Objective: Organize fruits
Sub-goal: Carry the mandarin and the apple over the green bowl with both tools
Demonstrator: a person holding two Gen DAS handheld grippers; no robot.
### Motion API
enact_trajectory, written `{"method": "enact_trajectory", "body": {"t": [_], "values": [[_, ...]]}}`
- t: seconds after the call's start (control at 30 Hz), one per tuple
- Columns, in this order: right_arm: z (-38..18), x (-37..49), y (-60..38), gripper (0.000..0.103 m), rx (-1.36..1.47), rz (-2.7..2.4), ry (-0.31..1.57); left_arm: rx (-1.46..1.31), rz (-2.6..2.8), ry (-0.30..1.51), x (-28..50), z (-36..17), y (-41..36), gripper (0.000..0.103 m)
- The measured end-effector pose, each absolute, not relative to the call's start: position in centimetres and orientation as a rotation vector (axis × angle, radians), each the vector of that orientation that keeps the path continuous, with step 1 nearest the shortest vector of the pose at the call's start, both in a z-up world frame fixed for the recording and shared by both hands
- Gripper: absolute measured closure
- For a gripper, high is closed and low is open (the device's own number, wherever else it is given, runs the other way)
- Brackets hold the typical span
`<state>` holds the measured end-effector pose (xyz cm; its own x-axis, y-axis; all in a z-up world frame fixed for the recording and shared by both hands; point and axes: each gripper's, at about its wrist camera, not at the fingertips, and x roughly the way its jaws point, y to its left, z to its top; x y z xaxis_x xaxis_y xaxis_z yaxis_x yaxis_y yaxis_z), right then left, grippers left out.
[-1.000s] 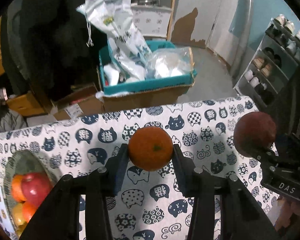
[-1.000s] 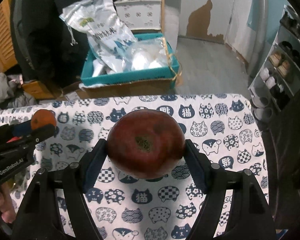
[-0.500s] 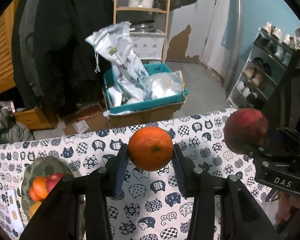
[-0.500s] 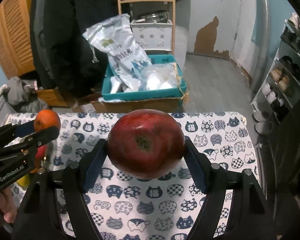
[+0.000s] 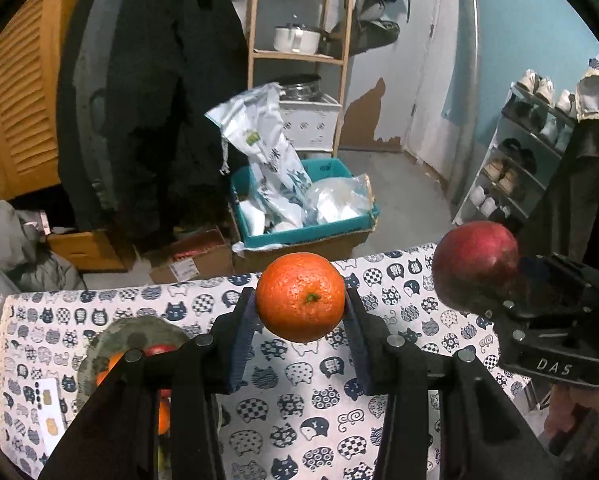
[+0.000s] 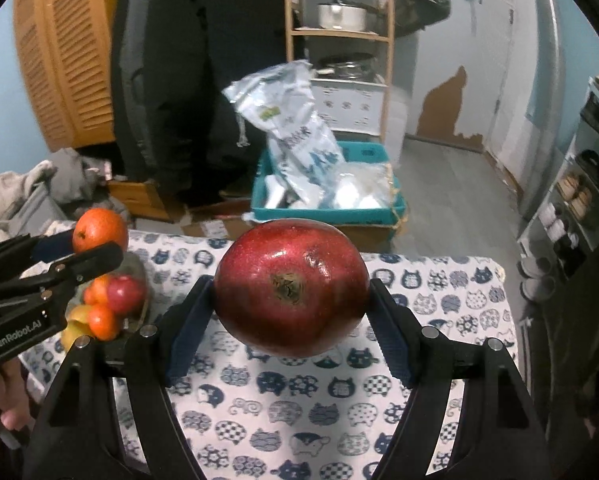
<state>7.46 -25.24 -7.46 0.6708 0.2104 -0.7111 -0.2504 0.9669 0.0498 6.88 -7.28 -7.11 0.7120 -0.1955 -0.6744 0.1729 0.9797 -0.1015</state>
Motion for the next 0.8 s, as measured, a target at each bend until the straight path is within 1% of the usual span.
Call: {"method": "enact_trajectory", "body": {"t": [0.37,0.8], "values": [[-5.9,6.1,-20.1,0.027,-0.085,0.373,0.772,-0.056,-0.149,0.713,4.3,-5.8,-2.5,0.059],[-6.5,6.9,-13.9,0.027,-0.111,0.472,0.798,-0.088,-0.049,0.743,2.8,-7.9,4.4,0.059]]}}
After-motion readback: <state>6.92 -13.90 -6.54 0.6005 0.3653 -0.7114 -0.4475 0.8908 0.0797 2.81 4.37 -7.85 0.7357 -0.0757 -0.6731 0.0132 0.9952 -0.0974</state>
